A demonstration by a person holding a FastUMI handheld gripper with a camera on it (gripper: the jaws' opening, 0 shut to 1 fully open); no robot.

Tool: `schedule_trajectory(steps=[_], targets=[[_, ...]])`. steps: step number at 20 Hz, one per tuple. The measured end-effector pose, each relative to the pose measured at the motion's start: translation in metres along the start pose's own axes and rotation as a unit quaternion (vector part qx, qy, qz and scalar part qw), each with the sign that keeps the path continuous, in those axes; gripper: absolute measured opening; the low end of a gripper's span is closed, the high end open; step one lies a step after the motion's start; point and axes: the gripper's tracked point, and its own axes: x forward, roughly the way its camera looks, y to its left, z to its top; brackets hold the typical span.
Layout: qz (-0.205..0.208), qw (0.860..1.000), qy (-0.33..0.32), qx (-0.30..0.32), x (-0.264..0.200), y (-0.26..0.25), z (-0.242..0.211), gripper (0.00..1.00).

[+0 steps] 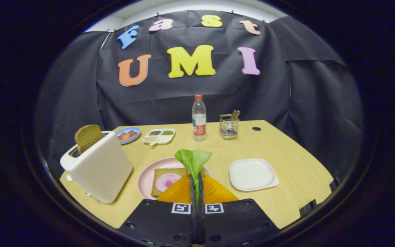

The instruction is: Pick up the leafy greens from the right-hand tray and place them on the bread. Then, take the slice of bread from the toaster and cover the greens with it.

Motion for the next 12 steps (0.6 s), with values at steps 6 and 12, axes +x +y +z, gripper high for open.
schedule_trajectory(steps=[6,12], targets=[[0.039,0.999,0.037,-0.010,0.051,0.056,-0.007,0.01],[0.025,0.997,0.073,-0.025,0.090,0.054,-0.025,0.09]])
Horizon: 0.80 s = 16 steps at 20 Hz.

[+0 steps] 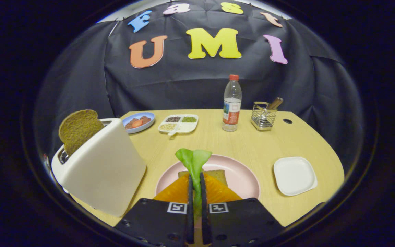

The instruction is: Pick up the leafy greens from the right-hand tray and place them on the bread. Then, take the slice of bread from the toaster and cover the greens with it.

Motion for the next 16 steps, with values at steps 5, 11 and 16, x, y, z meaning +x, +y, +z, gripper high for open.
schedule_trajectory(steps=[5,11,16], targets=[[-0.025,0.999,0.015,-0.025,0.009,-0.014,-0.011,0.36],[-0.032,0.999,0.015,-0.039,0.009,-0.023,-0.021,0.81],[-0.028,0.999,0.002,-0.037,-0.006,-0.023,-0.015,0.96]])
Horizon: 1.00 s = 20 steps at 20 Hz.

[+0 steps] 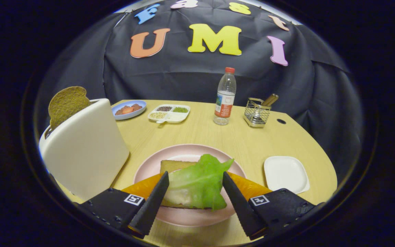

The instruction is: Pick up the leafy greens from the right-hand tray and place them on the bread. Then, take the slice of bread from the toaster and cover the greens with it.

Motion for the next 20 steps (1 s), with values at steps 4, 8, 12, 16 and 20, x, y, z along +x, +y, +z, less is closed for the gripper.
schedule_trajectory(steps=[4,8,12,16,20], targets=[[-0.005,1.000,-0.030,0.000,-0.035,0.003,0.023,0.96],[-0.009,0.998,-0.062,0.004,-0.082,0.018,0.057,0.96],[0.001,0.997,-0.072,0.018,-0.114,0.052,0.088,0.96],[0.012,0.998,-0.063,0.026,-0.119,0.099,0.117,0.96],[0.035,0.998,-0.051,0.019,-0.112,0.151,0.137,0.96]])
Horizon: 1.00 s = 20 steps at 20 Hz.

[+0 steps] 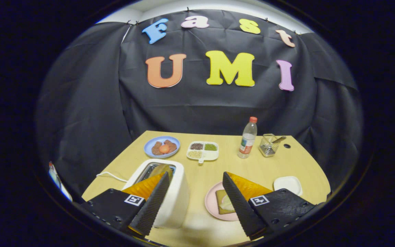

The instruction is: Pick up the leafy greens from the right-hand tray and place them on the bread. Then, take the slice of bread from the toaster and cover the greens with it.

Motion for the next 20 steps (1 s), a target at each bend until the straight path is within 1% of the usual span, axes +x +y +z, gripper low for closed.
schedule_trajectory(steps=[2,5,6,7,9,13,15,17,20], targets=[[0.017,1.000,0.014,-0.004,0.012,0.025,-0.001,0.96],[0.017,0.998,0.064,-0.007,0.038,0.041,-0.022,0.96],[0.024,0.997,0.071,-0.005,0.044,0.048,-0.025,0.96],[0.038,0.997,0.070,-0.002,0.050,0.058,-0.026,0.93],[0.033,0.997,0.064,0.000,0.052,0.056,-0.024,0.67],[0.029,0.997,0.077,-0.002,0.054,0.061,-0.028,0.16],[0.026,0.997,0.072,-0.009,0.050,0.062,-0.024,0.15],[0.029,0.998,0.056,-0.015,0.040,0.064,-0.011,0.05],[0.036,0.999,0.019,-0.017,0.019,0.066,0.020,0.05]])
